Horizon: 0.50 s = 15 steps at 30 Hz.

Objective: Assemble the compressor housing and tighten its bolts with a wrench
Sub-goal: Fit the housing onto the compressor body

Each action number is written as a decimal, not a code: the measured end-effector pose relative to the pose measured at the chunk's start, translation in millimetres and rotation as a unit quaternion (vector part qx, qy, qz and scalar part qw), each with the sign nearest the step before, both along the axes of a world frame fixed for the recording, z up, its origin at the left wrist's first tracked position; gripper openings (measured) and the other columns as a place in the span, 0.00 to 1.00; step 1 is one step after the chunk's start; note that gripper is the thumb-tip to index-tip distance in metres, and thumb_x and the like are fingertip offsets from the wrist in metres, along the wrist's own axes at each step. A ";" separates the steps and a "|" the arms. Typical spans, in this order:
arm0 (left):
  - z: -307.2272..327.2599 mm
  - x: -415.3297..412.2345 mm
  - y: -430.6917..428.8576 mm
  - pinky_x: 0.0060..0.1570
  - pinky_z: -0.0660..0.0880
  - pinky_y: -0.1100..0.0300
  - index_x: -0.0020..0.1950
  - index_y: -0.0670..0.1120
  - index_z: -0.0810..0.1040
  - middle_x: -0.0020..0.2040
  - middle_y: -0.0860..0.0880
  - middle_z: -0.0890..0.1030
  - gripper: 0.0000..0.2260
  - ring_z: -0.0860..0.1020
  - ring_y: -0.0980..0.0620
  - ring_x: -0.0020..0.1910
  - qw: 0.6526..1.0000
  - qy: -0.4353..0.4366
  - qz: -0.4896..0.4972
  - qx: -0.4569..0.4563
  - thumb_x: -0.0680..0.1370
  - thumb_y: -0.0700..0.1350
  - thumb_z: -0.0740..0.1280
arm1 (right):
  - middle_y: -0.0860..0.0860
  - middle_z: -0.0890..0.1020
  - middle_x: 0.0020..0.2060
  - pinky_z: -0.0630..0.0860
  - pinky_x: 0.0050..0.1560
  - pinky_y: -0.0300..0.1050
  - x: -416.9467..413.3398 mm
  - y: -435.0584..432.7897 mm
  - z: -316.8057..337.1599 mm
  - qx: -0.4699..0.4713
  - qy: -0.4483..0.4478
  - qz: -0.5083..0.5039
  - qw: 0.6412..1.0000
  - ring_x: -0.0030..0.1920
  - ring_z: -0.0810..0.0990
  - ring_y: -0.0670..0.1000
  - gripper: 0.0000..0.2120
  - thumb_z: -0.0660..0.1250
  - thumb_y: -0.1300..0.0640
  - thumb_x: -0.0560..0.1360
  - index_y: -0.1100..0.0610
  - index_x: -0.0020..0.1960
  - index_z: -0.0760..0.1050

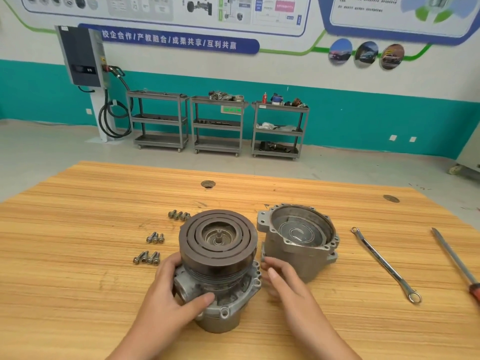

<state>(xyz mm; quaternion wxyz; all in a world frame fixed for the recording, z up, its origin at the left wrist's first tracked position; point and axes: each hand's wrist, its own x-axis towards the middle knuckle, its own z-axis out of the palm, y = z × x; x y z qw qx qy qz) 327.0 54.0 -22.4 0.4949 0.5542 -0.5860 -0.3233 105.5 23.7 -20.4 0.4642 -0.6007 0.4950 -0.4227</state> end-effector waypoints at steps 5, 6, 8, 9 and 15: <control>8.0 24.1 -10.7 0.52 0.74 0.68 0.61 0.54 0.74 0.57 0.57 0.81 0.41 0.79 0.59 0.56 0.993 0.055 -0.104 0.025 0.50 0.63 0.80 | 0.49 0.77 0.30 0.64 0.29 0.38 7.2 -17.6 4.1 0.153 -0.158 -0.023 0.975 0.29 0.71 0.46 0.12 0.56 0.52 0.80 0.55 0.58 0.74; 9.9 30.4 -13.8 0.54 0.74 0.64 0.61 0.52 0.75 0.57 0.56 0.82 0.43 0.79 0.56 0.57 0.988 0.060 -0.133 0.042 0.49 0.63 0.81 | 0.49 0.75 0.27 0.63 0.28 0.38 7.3 -18.8 5.0 0.164 -0.160 -0.013 0.973 0.27 0.69 0.45 0.13 0.56 0.51 0.80 0.56 0.57 0.75; 11.9 41.9 -18.1 0.54 0.75 0.62 0.62 0.48 0.75 0.58 0.54 0.82 0.45 0.80 0.53 0.57 0.982 0.064 -0.168 0.065 0.49 0.63 0.81 | 0.47 0.73 0.26 0.64 0.28 0.37 8.1 -19.2 7.1 0.170 -0.153 0.021 0.973 0.26 0.68 0.44 0.14 0.57 0.50 0.80 0.55 0.56 0.77; 11.4 45.8 -18.6 0.53 0.74 0.63 0.61 0.48 0.75 0.59 0.54 0.81 0.44 0.79 0.54 0.58 0.982 0.061 -0.169 0.058 0.49 0.63 0.81 | 0.47 0.74 0.26 0.65 0.28 0.36 8.6 -19.0 8.2 0.169 -0.149 0.032 0.974 0.26 0.69 0.44 0.13 0.57 0.51 0.80 0.54 0.55 0.78; 7.3 45.7 -12.5 0.54 0.70 0.75 0.48 0.68 0.80 0.57 0.67 0.77 0.25 0.74 0.70 0.56 0.996 0.008 -0.078 -0.053 0.54 0.70 0.75 | 0.45 0.75 0.24 0.67 0.28 0.34 8.2 -16.8 12.4 0.107 -0.060 0.049 0.991 0.26 0.71 0.43 0.11 0.57 0.51 0.80 0.57 0.48 0.75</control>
